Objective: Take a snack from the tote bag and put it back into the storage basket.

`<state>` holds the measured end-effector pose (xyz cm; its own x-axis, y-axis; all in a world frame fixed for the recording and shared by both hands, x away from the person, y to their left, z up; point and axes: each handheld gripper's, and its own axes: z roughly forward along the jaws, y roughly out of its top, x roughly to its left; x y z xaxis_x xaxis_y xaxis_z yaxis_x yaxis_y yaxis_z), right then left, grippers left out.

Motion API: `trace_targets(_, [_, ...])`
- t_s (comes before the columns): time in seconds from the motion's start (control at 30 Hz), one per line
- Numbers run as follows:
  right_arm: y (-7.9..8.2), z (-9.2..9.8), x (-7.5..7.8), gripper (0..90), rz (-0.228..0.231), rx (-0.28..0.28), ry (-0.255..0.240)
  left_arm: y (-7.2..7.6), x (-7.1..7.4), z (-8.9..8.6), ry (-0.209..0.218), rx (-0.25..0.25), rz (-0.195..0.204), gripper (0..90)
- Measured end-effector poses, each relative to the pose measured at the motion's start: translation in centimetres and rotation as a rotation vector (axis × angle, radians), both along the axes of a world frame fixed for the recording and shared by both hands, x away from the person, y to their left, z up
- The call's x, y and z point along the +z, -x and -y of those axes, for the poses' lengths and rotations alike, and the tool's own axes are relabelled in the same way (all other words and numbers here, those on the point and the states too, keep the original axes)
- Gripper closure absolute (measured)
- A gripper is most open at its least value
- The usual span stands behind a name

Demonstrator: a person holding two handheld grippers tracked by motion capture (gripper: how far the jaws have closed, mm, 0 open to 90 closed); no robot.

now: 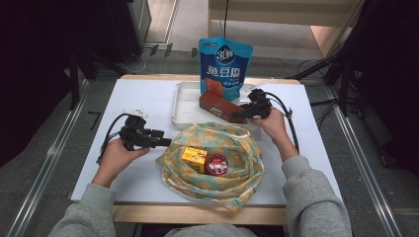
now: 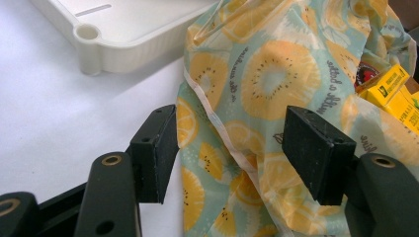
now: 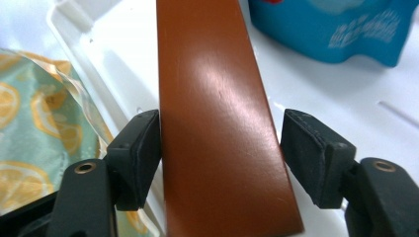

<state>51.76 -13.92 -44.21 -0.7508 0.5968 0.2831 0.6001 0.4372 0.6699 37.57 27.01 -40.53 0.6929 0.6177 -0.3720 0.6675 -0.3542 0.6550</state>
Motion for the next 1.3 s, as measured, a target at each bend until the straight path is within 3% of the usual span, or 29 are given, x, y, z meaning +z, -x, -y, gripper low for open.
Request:
trace_targets(0.3, [1.2, 0.6, 2.4, 42.1, 0.065, -0.001, -0.01, 0.0, 0.0, 0.0, -0.003, 0.001, 0.001, 39.0])
trace_targets(0.5, [2.2, 0.5, 3.2, 48.2, 0.075, 0.0, -0.03, 0.0, 0.1, -0.1, -0.002, -0.001, 0.003, 39.0])
trace_targets(0.77, [3.2, 0.7, 3.2, 59.9, 0.076, -0.019, -0.04, 0.1, 0.1, -0.1, 0.001, 0.0, 0.009, 39.2])
trace_targets(0.83, [3.5, 1.1, 3.2, 72.4, 0.076, -0.045, -0.064, 0.1, 0.1, -0.1, 0.002, 0.003, 0.013, 39.2])
trace_targets(1.07, [4.1, 1.2, 2.9, 89.2, 0.081, -0.051, -0.056, 0.3, 0.1, -0.2, 0.003, 0.007, 0.013, 39.2])
trace_targets(1.3, [4.3, 0.0, 1.9, 90.0, 0.068, -0.012, -0.027, 0.5, 0.1, -0.3, -0.002, 0.004, 0.019, 39.2])
